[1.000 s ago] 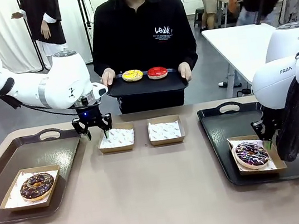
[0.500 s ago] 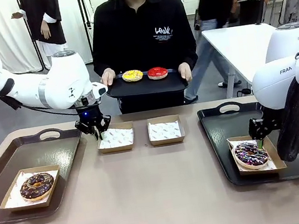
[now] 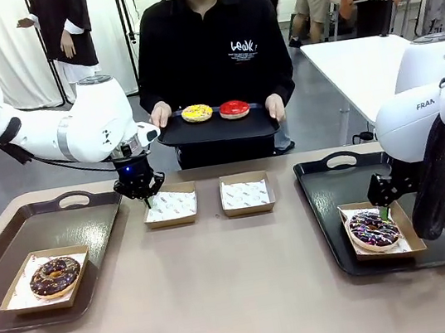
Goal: Individually package the donuts and arrange them on the tray.
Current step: Place the picked Paper togo box on the Handle tray while simultaneously picking up another Paper togo box from the table with the other hand.
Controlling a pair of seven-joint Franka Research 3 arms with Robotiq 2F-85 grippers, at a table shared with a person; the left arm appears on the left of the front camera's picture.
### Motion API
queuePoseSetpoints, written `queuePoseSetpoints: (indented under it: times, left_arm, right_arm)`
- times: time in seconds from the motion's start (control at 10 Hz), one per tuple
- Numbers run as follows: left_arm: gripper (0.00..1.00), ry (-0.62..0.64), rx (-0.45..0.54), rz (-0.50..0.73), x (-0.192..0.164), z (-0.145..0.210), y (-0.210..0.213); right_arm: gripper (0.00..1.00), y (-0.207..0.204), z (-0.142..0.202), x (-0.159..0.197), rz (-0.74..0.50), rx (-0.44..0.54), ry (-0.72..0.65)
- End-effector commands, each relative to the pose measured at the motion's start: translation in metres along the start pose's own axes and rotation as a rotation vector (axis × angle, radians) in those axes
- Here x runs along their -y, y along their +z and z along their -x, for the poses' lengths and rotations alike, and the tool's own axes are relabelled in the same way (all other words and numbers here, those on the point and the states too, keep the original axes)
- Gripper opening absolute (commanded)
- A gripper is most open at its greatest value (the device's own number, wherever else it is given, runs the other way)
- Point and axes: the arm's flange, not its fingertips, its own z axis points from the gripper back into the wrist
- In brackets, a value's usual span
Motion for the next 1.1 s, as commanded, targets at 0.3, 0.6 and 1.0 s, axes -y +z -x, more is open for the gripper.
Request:
queuePoseSetpoints:
  times: [0.3, 0.6, 1.0]
  left_arm:
    - [0.00, -0.053, -0.066, 0.032, -0.002, 0.004, 0.027]
    - [0.00, -0.105, -0.066, 0.039, 0.000, 0.002, 0.094]
    - [0.00, -0.114, -0.015, -0.013, 0.016, -0.014, 0.164]
  right_arm:
    - [1.00, 0.024, 0.039, 0.021, -0.172, 0.012, 0.022]
    - [1.00, 0.073, 0.072, 0.095, -0.521, 0.098, -0.007]
    - [1.00, 0.098, 0.104, 0.176, -0.863, 0.210, -0.010]
